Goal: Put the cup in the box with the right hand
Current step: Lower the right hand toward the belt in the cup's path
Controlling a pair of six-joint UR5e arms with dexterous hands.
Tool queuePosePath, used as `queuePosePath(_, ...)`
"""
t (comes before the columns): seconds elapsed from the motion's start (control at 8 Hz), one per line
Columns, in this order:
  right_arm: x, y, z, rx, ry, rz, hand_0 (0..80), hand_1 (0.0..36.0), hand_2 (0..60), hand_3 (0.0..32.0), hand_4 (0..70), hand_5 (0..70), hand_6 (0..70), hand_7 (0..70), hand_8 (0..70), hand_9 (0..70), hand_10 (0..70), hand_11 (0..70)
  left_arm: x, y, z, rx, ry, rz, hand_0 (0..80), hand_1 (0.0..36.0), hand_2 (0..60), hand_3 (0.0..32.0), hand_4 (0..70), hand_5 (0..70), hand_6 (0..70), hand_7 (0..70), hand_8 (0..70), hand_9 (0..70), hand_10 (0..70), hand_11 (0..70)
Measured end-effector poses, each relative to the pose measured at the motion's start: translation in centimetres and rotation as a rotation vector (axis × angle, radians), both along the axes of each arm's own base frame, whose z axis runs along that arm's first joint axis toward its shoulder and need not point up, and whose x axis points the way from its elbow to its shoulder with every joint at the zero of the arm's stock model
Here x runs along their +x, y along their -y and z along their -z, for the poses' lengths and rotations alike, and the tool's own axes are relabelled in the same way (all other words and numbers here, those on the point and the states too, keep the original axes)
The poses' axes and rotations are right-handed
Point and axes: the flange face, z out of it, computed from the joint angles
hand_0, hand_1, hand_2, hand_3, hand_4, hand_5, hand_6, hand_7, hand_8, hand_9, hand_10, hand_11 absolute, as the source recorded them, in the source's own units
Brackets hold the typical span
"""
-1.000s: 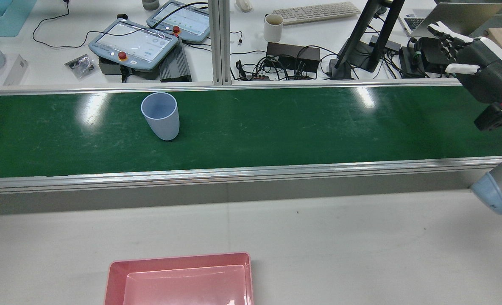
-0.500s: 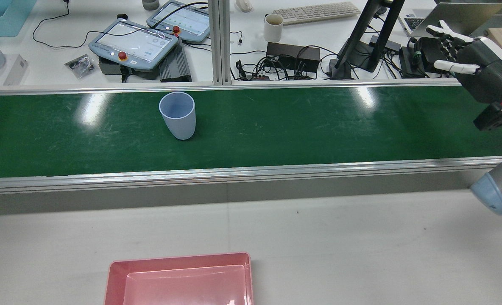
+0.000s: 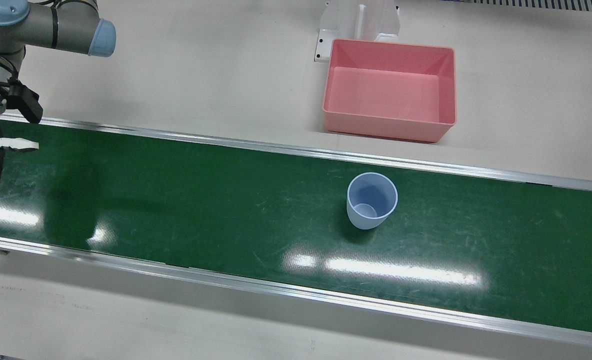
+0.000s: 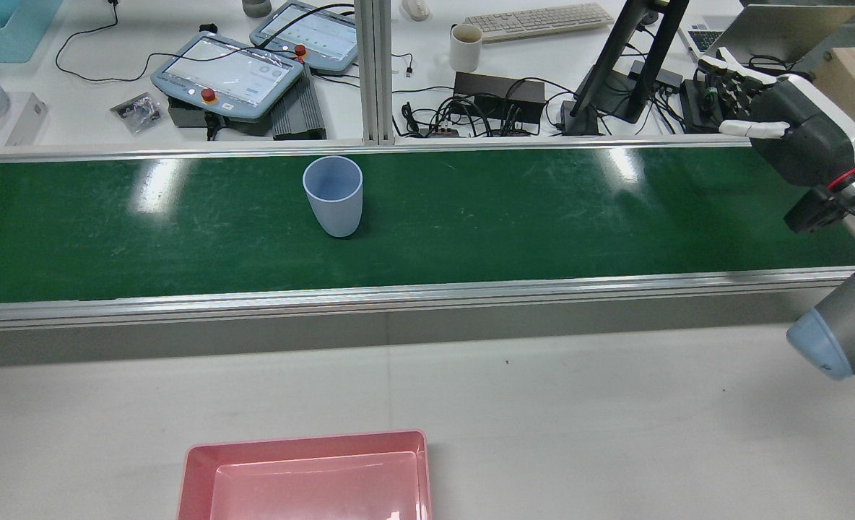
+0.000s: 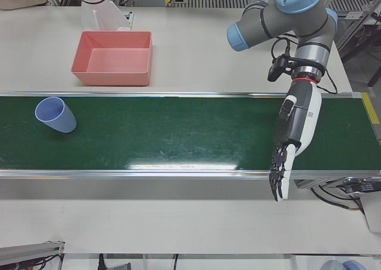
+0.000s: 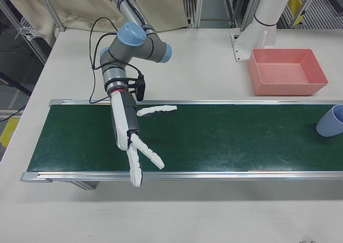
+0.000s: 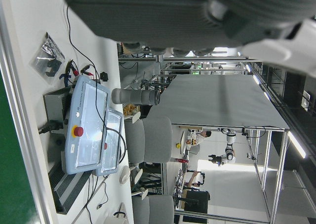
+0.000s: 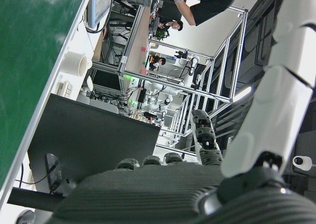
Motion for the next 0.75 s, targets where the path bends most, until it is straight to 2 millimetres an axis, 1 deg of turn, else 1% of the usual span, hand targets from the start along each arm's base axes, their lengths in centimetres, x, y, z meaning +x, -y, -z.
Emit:
queuePosePath(0.12, -1.1, 0.0, 0.6, 0.01, 0.004, 0.017, 46.7, 12.5, 3.7, 0.0, 0.0, 3.0, 1.3, 2.1, 0.0, 0.0, 0.0, 0.0, 0.0, 0.0, 0.0, 0.0, 0.0, 0.0, 0.0, 0.0, 0.0, 0.0, 0.0, 0.0, 0.0, 0.0, 0.0, 0.0, 0.0, 0.0)
queuePosePath(0.25, -2.6, -0.2, 1.4, 0.024, 0.01, 0.042, 46.4, 11.0, 0.0, 0.0, 0.0, 2.9, 0.9, 0.9, 0.0, 0.0, 0.0, 0.0, 0.0, 0.0, 0.0, 0.0, 0.0, 0.0, 0.0, 0.0, 0.0, 0.0, 0.0, 0.0, 0.0, 0.0, 0.0, 0.0, 0.0, 0.0)
queuePosePath(0.62, -7.4, -1.4, 3.9, 0.065, 0.038, 0.087, 47.0, 11.0, 0.0, 0.0, 0.0, 3.2, 0.8, 0.3, 0.0, 0.0, 0.0, 0.0, 0.0, 0.0, 0.0, 0.001, 0.0, 0.0, 0.0, 0.0, 0.0, 0.0, 0.0, 0.0, 0.0, 0.0, 0.0, 0.0, 0.0, 0.0)
queuePosePath(0.75, -8.2, -1.7, 4.7, 0.081, 0.031, 0.091, 47.1, 11.2, 0.0, 0.0, 0.0, 3.2, 0.7, 0.5, 0.0, 0.0, 0.0, 0.0, 0.0, 0.0, 0.0, 0.001, 0.0, 0.0, 0.0, 0.0, 0.0, 0.0, 0.0, 0.0, 0.0, 0.0, 0.0, 0.0, 0.0, 0.0)
